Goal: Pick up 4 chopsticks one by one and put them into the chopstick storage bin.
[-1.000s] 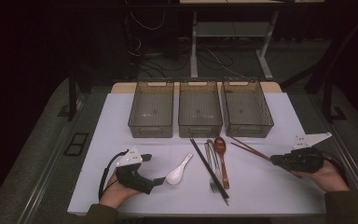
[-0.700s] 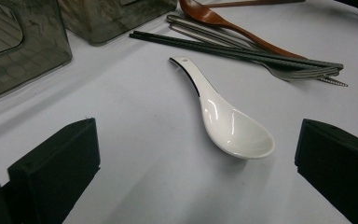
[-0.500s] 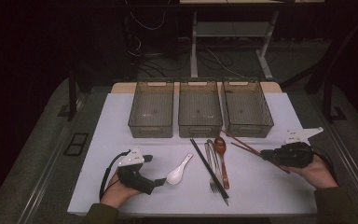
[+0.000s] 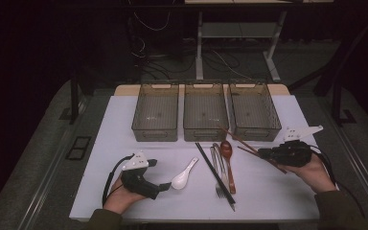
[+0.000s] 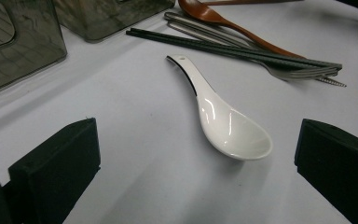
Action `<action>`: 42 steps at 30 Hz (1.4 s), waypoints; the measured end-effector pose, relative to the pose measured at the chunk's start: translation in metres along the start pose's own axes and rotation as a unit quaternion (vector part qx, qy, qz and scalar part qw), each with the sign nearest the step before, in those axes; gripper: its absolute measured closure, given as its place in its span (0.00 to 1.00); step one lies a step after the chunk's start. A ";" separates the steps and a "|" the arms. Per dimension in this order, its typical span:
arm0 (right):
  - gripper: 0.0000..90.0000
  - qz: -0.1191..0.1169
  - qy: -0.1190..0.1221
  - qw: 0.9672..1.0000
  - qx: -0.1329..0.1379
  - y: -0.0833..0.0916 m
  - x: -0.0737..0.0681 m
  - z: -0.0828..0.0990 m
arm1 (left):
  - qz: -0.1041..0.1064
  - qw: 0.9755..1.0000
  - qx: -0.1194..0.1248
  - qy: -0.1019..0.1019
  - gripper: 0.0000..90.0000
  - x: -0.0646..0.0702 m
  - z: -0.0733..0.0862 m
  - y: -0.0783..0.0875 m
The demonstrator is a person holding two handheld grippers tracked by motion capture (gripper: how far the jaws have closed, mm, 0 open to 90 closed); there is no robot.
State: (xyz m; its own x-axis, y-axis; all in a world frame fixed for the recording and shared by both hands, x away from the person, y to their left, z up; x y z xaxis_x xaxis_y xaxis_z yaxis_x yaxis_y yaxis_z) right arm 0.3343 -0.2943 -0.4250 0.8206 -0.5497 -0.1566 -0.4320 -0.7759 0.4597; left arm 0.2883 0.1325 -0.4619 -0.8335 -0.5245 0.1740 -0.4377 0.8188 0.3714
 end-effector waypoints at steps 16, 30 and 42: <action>0.94 0.001 0.003 1.000 0.010 -0.032 -0.010 -0.027 | -0.001 1.000 -0.001 -0.009 0.01 0.003 -0.001 0.000; 0.94 -0.009 0.020 1.000 0.002 -0.067 -0.016 -0.057 | -0.001 1.000 0.004 -0.009 0.01 0.003 -0.002 0.000; 0.94 0.003 0.028 0.999 -0.016 -0.098 -0.018 -0.087 | 0.001 1.000 0.003 -0.010 0.01 0.004 -0.003 0.001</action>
Point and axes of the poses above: each handheld gripper's, and its own axes: y roughly backward along the jaws, z roughly out of its underside, x roughly to its right, the point moved 4 cm from there along -y, roughly forward along the jaws, and after that the axes turned 10 degrees about x, right-handed, at the moved point
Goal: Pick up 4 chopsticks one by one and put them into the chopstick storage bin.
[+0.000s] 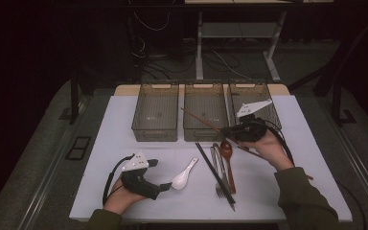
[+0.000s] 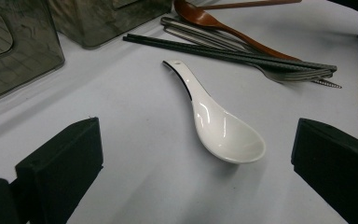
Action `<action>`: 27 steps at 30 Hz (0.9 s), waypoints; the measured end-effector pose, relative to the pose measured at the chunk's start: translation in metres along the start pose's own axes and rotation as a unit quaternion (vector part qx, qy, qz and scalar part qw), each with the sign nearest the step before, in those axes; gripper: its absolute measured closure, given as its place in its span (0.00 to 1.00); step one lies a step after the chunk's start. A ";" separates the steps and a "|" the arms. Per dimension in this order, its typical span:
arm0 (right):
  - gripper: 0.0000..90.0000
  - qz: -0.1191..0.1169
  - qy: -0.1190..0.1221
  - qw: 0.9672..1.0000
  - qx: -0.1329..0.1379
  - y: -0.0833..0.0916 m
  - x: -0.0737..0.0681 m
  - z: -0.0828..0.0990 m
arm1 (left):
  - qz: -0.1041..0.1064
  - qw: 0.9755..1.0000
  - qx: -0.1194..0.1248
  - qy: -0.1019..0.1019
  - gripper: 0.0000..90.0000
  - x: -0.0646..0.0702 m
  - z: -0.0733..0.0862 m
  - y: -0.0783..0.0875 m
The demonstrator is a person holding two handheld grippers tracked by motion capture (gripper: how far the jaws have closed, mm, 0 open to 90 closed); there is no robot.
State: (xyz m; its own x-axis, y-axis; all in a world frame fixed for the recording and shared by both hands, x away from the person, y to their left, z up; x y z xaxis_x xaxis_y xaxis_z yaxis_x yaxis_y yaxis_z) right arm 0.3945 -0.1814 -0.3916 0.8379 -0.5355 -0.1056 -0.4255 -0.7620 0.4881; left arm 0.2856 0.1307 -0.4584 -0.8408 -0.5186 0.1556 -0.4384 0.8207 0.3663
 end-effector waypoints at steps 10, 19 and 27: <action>0.94 0.010 -0.008 1.000 -0.013 -0.025 0.001 -0.026 | -0.002 1.000 0.000 -0.002 0.01 0.000 0.000 0.000; 0.94 0.017 -0.008 1.000 -0.023 -0.050 0.000 -0.049 | 0.001 1.000 0.001 -0.004 0.01 0.001 0.000 0.000; 0.94 0.025 -0.010 0.999 -0.032 -0.072 0.002 -0.067 | 0.000 1.000 0.001 -0.005 0.01 0.001 0.000 0.000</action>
Point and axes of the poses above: each handheld gripper's, and its own axes: y roughly backward along the jaws, z roughly out of its underside, x roughly to its right, the point moved 4 cm from there along -y, roughly forward along the jaws, and after that the axes turned 10 degrees about x, right-handed, at the moved point
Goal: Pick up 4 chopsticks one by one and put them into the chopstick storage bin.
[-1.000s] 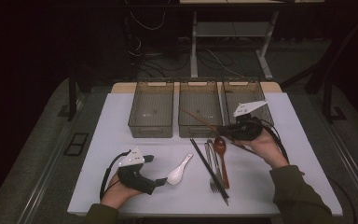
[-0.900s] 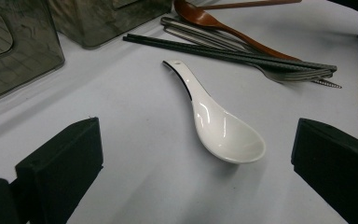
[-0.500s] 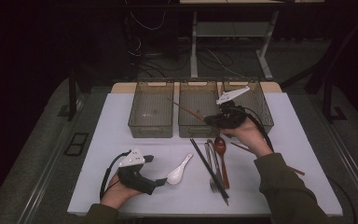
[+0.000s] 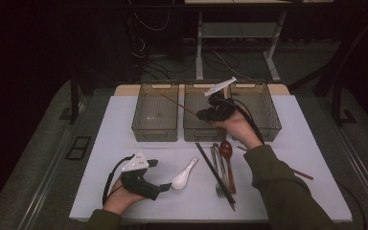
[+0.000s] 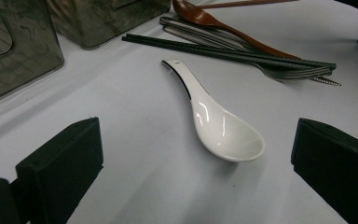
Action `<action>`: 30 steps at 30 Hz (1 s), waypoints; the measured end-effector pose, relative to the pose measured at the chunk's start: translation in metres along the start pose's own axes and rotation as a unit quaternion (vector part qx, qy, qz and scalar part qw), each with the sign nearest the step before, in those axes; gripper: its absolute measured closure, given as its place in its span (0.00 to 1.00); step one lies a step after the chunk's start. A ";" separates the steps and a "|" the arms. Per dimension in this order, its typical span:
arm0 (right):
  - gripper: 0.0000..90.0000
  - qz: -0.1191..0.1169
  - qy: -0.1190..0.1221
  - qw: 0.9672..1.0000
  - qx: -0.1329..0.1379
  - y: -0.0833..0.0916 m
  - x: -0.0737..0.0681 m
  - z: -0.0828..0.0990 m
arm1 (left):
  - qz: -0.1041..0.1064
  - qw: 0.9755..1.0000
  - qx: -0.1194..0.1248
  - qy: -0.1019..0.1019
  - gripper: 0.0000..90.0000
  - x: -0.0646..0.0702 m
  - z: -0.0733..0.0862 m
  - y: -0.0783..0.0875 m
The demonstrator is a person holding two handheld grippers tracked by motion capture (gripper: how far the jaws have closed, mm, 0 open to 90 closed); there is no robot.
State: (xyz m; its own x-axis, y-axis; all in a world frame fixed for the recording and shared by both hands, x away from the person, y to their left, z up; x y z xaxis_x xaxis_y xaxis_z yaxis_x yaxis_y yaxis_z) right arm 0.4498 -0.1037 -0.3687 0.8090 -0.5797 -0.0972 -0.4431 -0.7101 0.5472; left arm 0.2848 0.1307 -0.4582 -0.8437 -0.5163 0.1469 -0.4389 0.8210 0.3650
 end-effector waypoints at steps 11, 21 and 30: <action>0.94 0.014 -0.012 0.999 -0.032 -0.042 -0.003 -0.023 | 0.002 1.000 0.004 -0.003 0.02 0.002 -0.001 0.000; 0.94 0.031 -0.018 0.998 -0.057 -0.080 -0.005 -0.044 | 0.007 1.000 0.008 -0.005 0.02 0.002 -0.002 0.001; 0.93 0.053 -0.026 0.995 -0.086 -0.109 -0.006 -0.054 | 0.010 1.000 0.013 -0.002 0.02 0.002 -0.002 0.001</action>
Point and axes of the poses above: each handheld gripper's, and its own axes: y roughly backward along the jaws, z roughly out of its underside, x roughly to its right, the point moved 4 cm from there along -y, roughly forward along the jaws, and after that the axes turned 10 degrees about x, right-handed, at the moved point
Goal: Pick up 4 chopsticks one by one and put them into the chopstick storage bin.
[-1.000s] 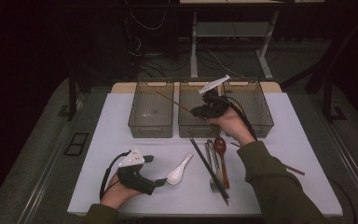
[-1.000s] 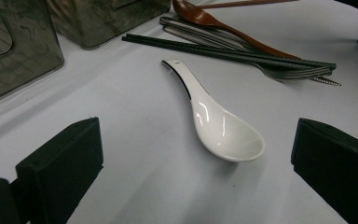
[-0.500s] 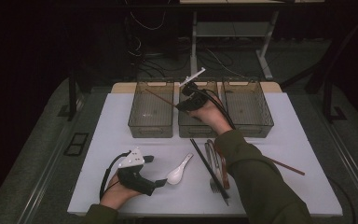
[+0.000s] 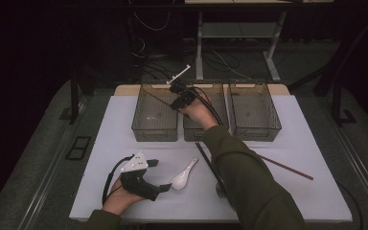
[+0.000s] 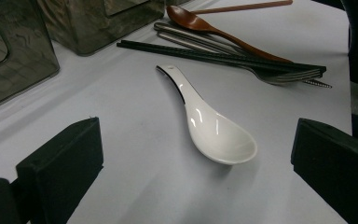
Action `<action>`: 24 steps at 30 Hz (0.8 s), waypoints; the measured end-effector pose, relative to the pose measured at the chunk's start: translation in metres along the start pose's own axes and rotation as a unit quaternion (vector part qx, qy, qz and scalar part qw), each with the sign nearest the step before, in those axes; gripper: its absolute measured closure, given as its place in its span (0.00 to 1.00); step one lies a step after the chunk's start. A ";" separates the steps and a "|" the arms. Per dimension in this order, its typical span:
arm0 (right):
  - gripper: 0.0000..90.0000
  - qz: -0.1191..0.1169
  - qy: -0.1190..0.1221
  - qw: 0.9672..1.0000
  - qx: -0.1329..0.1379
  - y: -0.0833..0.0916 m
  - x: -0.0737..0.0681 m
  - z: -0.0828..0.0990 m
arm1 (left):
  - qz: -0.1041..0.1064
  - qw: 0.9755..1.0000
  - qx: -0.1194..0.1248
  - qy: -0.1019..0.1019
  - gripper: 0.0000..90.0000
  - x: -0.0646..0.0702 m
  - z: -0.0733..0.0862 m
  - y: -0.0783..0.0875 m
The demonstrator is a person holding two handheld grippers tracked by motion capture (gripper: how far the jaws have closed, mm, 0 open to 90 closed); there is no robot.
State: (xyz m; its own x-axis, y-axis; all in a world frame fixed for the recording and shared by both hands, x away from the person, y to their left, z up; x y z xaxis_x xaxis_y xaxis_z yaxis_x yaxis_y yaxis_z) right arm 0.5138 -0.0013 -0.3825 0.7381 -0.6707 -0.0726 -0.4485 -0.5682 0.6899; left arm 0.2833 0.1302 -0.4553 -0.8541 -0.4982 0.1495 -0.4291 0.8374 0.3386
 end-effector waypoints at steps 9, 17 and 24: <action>0.93 0.003 -0.007 1.000 -0.012 -0.020 -0.008 -0.006 | 0.002 1.000 0.003 0.000 0.02 0.000 -0.001 0.000; 0.71 -0.008 -0.002 1.000 0.011 -0.020 -0.012 -0.010 | 0.003 1.000 0.003 -0.003 0.02 0.000 -0.001 0.000; 0.52 -0.027 0.005 0.999 0.022 -0.011 -0.013 -0.010 | 0.001 1.000 0.002 0.000 0.02 0.001 -0.001 0.000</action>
State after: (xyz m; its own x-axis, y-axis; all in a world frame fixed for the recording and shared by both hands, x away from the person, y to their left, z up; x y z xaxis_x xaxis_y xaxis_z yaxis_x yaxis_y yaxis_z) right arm 0.5142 0.0186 -0.3820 0.7663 -0.6343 -0.1017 -0.4297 -0.6238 0.6529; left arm 0.2830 0.1295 -0.4548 -0.8556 -0.4955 0.1499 -0.4276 0.8396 0.3351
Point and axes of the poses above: each handheld gripper's, and its own axes: y roughly backward along the jaws, z roughly out of its underside, x roughly to its right, the point moved 4 cm from there along -y, roughly forward along the jaws, and after that the axes turned 10 degrees about x, right-handed, at the moved point
